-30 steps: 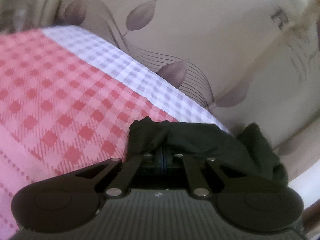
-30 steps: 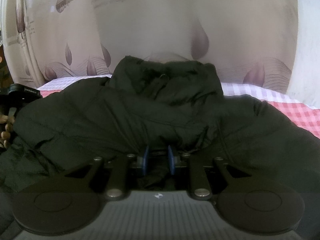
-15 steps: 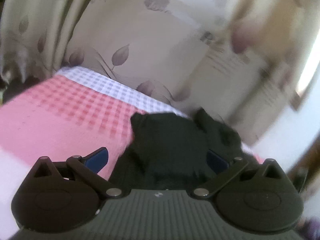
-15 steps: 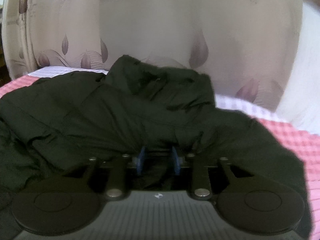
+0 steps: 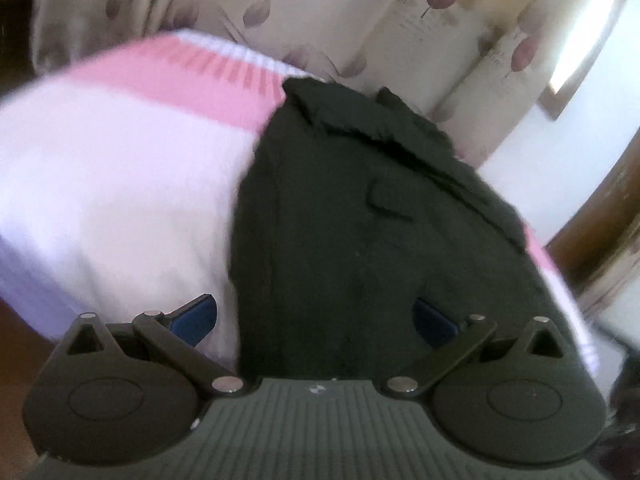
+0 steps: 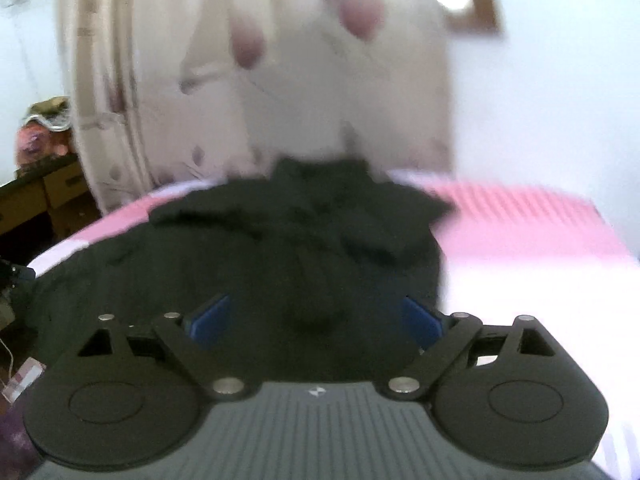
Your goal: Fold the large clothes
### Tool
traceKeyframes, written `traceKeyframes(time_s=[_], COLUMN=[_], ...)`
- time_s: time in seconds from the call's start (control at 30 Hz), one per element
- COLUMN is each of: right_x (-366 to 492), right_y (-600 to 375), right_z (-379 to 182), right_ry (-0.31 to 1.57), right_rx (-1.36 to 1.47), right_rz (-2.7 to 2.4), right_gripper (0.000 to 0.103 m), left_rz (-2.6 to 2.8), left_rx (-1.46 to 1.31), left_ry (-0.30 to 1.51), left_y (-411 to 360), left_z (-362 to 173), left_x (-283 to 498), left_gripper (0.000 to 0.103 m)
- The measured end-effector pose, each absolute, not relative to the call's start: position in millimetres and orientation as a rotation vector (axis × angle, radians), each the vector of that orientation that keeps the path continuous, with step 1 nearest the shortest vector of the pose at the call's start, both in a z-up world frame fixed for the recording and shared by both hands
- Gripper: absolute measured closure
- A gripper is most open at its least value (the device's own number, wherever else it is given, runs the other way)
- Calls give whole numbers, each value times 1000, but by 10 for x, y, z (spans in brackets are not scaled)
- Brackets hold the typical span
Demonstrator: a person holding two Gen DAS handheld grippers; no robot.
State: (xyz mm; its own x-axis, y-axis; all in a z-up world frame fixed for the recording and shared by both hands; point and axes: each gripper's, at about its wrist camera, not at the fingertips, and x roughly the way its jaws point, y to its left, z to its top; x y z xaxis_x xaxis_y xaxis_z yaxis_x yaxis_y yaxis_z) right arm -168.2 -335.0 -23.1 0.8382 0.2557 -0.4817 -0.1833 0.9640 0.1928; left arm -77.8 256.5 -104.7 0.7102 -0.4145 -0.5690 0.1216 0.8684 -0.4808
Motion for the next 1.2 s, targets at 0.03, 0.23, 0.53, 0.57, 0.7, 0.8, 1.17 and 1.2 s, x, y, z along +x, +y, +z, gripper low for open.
traceKeyframes(time_s=[0.03, 0.23, 0.53, 0.57, 0.7, 0.8, 1.17, 1.2], right_x=[-1822, -2234, -2051, -2043, -2133, -2135, -2000, -1988], right_y=[-3386, -3416, -3485, -3510, -3663, -3745, -3599, -3569], right_z=[-270, -589, -1055, -1079, -1013, -948, -1150, -1158], right_ry=[542, 596, 692, 692, 624, 607, 686, 686], right_rx=[156, 273, 596, 635, 732, 726, 721, 712], right_rz=[219, 206, 276, 287, 322, 319, 321, 326], right_gripper=[10, 10, 75, 77, 87, 87, 76, 81], left_rz=[-326, -395, -332, -337, -370, -385, -375, -374], left_rx=[-462, -570, -612, -635, -605, -570, -556, -551], left_ry=[728, 763, 728, 719, 691, 693, 712, 697], left_y=[2560, 2473, 2535, 2559, 2570, 2554, 2450, 2440], left_z=[-1099, -1258, -1377, -1389, -1274, -1236, -1336, -1309], left_x=[-772, -761, -843, -857, -909, -896, -852, -872], left_gripper=[1, 7, 78, 81, 83, 73, 87, 89])
